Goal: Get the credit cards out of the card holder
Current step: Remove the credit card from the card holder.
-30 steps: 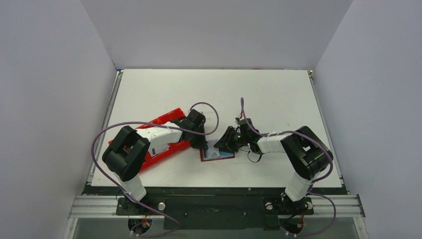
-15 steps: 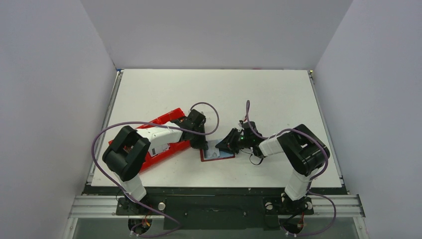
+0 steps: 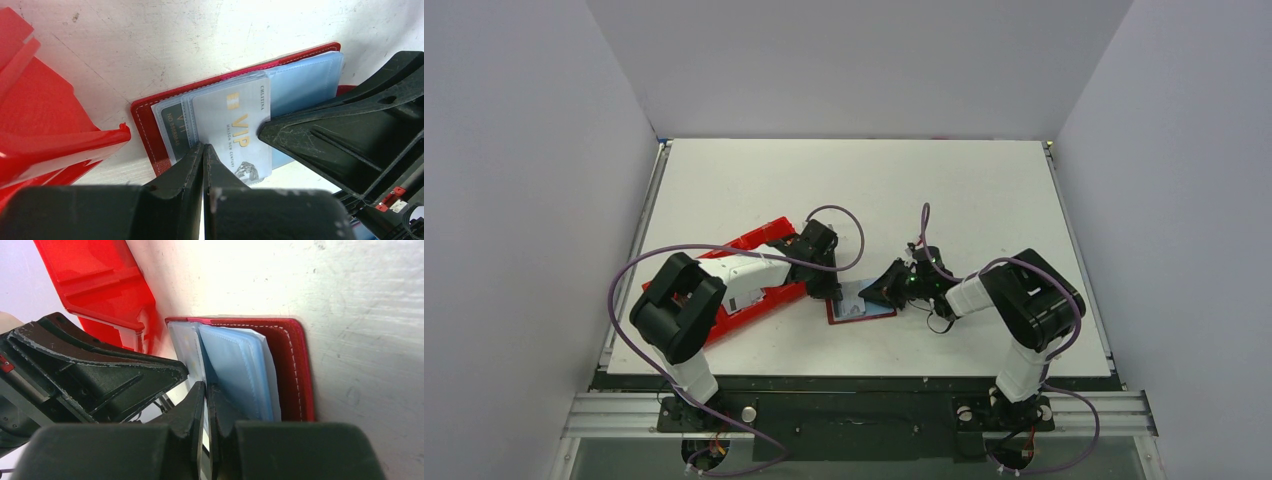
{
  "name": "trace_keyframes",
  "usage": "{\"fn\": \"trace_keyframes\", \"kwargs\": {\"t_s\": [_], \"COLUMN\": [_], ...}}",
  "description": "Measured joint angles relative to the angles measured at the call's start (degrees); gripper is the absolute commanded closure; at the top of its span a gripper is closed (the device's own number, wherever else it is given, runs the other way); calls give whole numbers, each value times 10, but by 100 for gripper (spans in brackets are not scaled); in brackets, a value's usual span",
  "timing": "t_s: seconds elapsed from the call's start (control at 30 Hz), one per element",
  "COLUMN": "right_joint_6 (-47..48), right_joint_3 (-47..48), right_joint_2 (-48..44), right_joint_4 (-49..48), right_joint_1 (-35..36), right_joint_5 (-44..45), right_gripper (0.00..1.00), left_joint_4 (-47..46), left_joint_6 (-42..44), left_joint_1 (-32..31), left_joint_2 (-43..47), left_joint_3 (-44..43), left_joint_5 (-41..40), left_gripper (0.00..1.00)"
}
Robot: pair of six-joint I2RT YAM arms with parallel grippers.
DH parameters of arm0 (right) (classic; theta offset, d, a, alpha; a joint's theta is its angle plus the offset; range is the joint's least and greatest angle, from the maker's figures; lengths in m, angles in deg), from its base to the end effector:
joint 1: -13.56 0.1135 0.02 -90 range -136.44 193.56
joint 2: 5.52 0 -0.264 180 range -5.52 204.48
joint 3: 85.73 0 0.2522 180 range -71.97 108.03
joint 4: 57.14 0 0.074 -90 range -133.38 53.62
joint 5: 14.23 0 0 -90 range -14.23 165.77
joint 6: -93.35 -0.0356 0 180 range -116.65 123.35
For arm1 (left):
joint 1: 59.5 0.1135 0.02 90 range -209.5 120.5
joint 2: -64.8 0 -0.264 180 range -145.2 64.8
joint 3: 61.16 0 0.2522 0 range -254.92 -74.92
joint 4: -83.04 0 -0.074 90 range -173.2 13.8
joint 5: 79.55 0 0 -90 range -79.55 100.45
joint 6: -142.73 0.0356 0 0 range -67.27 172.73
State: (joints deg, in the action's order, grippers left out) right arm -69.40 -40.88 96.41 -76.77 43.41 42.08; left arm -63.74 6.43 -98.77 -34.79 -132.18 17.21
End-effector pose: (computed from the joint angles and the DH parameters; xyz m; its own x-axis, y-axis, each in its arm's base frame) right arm 0.2451 0.1634 0.0971 -0.9167 0.3901 0.0867 0.2676 0.4380 0.8582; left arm 0.2584 -0.2167 0.1568 -0.9569 -0.1450 -0.2516 -0.0292 0.9101 -0.4134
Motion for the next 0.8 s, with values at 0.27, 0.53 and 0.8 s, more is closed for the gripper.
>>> {"fn": "trace_keyframes", "kwargs": {"t_s": [0.27,0.53,0.8], "right_joint_6": [0,14,33], "right_joint_3": [-4,-6,-6], "right_joint_2": [0,-5,-22], "right_joint_4": [-8,3,28], "right_joint_1": [-4,-6,-10], "right_joint_5": [-2,0,9], "right_gripper": [100,100,100], "left_joint_4": [0,-1,0], "left_joint_6": [-3,-7,-7], "left_joint_1": [0,0,1], "left_joint_2": [0,0,-1], "left_joint_3": [0,0,0], "left_joint_5": [0,0,0], "left_gripper": [100,100,100]}}
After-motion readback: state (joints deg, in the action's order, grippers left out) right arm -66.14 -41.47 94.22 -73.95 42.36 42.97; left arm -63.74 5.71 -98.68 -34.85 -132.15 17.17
